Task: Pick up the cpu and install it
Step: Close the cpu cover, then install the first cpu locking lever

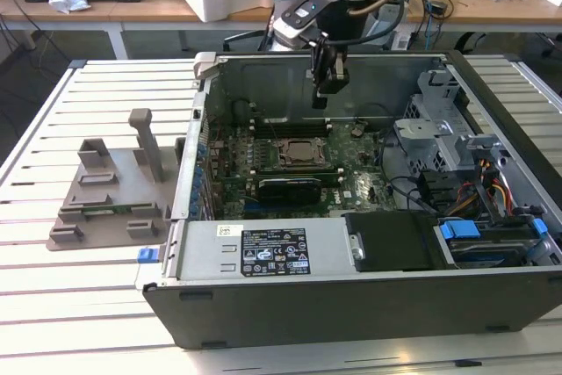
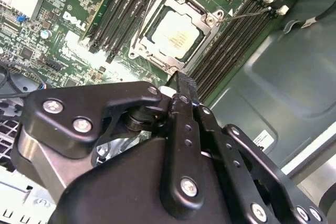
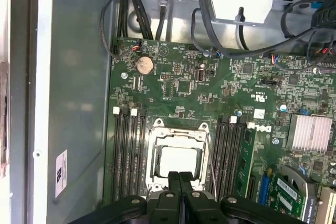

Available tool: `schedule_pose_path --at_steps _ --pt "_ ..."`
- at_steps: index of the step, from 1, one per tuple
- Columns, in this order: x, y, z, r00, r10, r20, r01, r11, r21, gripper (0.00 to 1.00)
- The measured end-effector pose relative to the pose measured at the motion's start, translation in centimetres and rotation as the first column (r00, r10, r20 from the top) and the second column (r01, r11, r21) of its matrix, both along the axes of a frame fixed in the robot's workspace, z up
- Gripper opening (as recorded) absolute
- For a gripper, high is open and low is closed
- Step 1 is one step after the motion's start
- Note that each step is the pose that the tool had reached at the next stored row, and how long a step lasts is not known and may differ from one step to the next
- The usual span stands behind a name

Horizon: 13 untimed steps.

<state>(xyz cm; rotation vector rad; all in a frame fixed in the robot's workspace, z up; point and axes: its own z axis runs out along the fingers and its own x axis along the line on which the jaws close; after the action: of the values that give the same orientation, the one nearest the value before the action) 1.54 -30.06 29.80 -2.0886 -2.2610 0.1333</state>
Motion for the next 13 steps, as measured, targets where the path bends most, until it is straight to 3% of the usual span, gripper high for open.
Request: schedule_pose_path --at_steps 8,10,12,13 --pt "0.0 0.0 0.13 1.0 0.002 -0.0001 -0.002 1.0 -0.0001 0.11" --pt "0.0 0.0 0.13 0.9947 0.103 0.0 -0.103 0.9947 -0.0001 0.11" --pt "0.0 0.0 0.13 0.99 0.141 0.0 -0.141 0.99 -0.0001 0.11" --pt "0.0 0.0 0.13 0.9853 0.171 -0.0001 -0.171 0.9853 -0.0001 0.11"
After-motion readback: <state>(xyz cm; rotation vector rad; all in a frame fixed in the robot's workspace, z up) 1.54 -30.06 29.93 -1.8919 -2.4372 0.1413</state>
